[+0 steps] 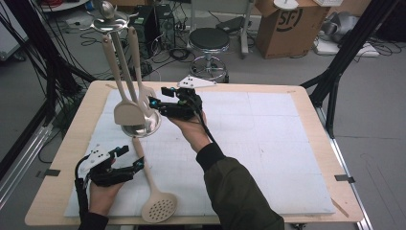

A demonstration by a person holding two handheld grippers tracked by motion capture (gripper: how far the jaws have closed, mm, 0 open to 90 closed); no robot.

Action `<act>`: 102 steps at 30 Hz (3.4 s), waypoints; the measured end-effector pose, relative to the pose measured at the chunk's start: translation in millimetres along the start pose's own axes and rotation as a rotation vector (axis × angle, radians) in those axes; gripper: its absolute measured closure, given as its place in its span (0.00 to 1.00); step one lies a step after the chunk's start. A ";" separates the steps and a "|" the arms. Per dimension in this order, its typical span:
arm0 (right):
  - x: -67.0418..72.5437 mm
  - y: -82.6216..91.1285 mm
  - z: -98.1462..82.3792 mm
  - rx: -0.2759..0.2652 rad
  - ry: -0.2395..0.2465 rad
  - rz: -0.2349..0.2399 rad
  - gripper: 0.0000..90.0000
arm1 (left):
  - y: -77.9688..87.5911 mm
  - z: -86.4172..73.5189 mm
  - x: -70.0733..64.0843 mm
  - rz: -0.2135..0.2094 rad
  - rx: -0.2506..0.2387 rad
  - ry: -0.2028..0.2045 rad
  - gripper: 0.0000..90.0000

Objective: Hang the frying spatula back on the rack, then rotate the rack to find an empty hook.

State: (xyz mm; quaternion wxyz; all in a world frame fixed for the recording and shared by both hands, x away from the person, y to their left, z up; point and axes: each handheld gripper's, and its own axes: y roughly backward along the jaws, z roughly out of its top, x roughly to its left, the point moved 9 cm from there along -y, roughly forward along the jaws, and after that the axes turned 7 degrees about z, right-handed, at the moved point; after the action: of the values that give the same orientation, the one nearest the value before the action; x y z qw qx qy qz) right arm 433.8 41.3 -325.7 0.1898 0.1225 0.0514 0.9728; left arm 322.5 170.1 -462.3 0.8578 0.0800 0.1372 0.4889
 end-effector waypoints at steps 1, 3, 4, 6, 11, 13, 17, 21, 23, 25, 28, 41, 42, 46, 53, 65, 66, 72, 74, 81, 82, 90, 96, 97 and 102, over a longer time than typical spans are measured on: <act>-0.4 1.1 -0.9 0.000 -0.001 -0.002 0.42 | -0.1 0.0 0.1 0.000 -0.001 -0.001 0.22; -1.8 3.2 -3.4 0.003 -0.002 -0.005 0.42 | -0.2 0.0 0.3 0.002 0.000 0.000 0.22; -2.7 4.2 -4.9 0.004 -0.006 -0.007 0.42 | -0.3 -0.1 -0.3 -0.002 0.000 0.002 0.22; -4.7 6.2 -6.5 0.006 -0.011 -0.017 0.42 | -0.4 -0.1 -0.4 -0.001 0.000 0.002 0.22; -5.5 10.6 -6.3 0.005 -0.010 -0.018 0.42 | -0.6 -0.6 -0.7 -0.001 0.005 -0.002 0.22; -6.0 12.4 -7.2 0.002 -0.008 -0.021 0.42 | -0.6 -0.6 -0.8 -0.002 0.005 -0.002 0.22; -7.8 15.2 -11.1 0.006 -0.014 -0.024 0.42 | -0.7 -0.5 -1.1 0.001 0.002 -0.001 0.22; -8.9 16.6 -11.7 0.006 -0.015 -0.027 0.42 | -0.7 -0.6 -0.7 0.001 0.004 -0.004 0.22; -9.1 17.0 -11.2 0.001 -0.017 -0.027 0.42 | -0.7 -0.6 -0.6 0.001 0.004 -0.004 0.22; -9.3 17.2 -11.3 0.002 -0.015 -0.027 0.42 | -0.8 -0.7 -0.7 0.001 0.004 -0.003 0.22; -9.6 17.2 -11.5 0.002 -0.015 -0.028 0.42 | -0.7 -0.6 -0.7 0.001 0.004 -0.003 0.22; -10.3 16.1 -12.1 -0.007 -0.027 -0.023 0.42 | -0.5 -0.8 -0.5 -0.001 0.007 -0.002 0.22; -10.7 16.5 -11.5 -0.012 -0.029 -0.022 0.42 | -0.5 -0.9 -0.4 0.000 0.007 -0.002 0.22; -12.5 17.3 -9.5 -0.032 -0.042 -0.019 0.42 | -1.1 -1.2 0.1 0.002 0.007 -0.003 0.22; -12.2 18.2 -3.7 -0.075 -0.043 -0.008 0.46 | -1.9 -1.2 0.7 0.003 0.007 0.000 0.22; -15.5 17.6 29.7 -0.193 -0.076 0.007 0.58 | -1.8 -1.0 1.6 0.004 0.006 0.004 0.22; -15.6 17.6 32.4 -0.206 -0.071 0.009 0.60 | -1.8 -0.9 1.5 0.004 0.005 0.005 0.22; -8.4 15.5 42.7 -0.231 -0.030 0.043 0.85 | -1.8 -0.7 1.3 0.002 0.003 0.006 0.22; -7.4 14.8 44.0 -0.224 -0.025 0.049 0.92 | -1.8 -0.7 1.4 0.003 0.003 0.007 0.22; -2.5 12.9 57.8 -0.240 -0.005 0.059 0.99 | -1.5 -0.4 1.5 0.003 0.002 0.006 0.22; -1.4 12.3 60.1 -0.241 -0.003 0.062 0.99 | -1.4 -0.3 1.5 0.003 0.001 0.006 0.22; -3.1 8.9 74.3 -0.266 -0.017 0.062 1.00 | -1.5 -0.5 1.1 -0.001 0.002 0.006 0.23; -7.1 6.3 84.9 -0.279 -0.023 0.055 1.00 | -1.3 -0.1 0.9 -0.002 -0.001 0.008 0.23; -7.8 5.7 87.1 -0.285 -0.027 0.056 1.00 | -1.4 -0.1 0.8 -0.002 -0.001 0.008 0.23; -7.2 2.3 99.3 -0.303 -0.022 0.054 1.00 | -1.9 0.0 -0.3 -0.005 -0.002 0.008 0.23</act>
State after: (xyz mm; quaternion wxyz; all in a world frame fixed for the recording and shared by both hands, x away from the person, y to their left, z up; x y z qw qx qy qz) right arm 465.0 41.8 -231.2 0.1803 0.1045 -0.1015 0.9728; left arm 323.9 169.0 -462.8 0.8584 0.0767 0.1404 0.4873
